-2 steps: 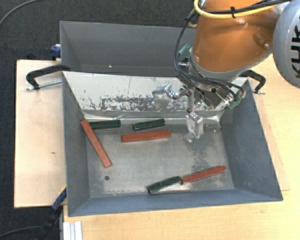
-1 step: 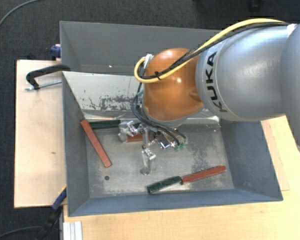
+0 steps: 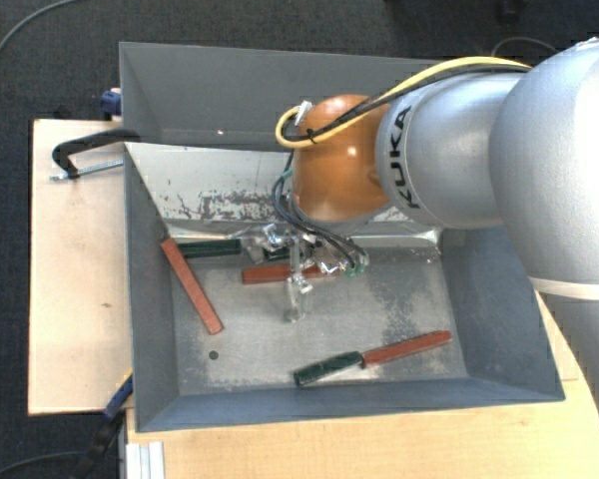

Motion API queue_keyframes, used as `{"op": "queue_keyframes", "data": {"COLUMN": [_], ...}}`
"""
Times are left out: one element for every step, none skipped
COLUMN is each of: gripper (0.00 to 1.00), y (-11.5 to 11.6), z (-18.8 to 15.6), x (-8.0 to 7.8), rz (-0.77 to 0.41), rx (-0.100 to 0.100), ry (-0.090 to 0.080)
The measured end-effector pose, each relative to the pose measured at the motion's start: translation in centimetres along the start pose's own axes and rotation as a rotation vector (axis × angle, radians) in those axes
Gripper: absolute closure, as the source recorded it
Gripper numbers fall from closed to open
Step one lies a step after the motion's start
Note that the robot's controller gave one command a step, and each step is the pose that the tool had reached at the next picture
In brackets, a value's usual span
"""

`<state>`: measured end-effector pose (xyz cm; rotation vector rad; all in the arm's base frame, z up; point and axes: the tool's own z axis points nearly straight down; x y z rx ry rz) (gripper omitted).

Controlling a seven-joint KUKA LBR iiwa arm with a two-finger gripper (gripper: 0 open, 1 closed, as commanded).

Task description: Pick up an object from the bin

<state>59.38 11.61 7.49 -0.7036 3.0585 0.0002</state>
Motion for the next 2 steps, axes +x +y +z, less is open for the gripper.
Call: {"op": "queue_keyframes", "data": {"gripper": [1.00, 1.00], "y": [0.3, -1.5], "z": [-0.5, -14.3], "x": [-0.1, 1.7], "rz": [-0.003, -0.166], "rx": [-0.001, 0.003], "ry": [-0.002, -0.010]}}
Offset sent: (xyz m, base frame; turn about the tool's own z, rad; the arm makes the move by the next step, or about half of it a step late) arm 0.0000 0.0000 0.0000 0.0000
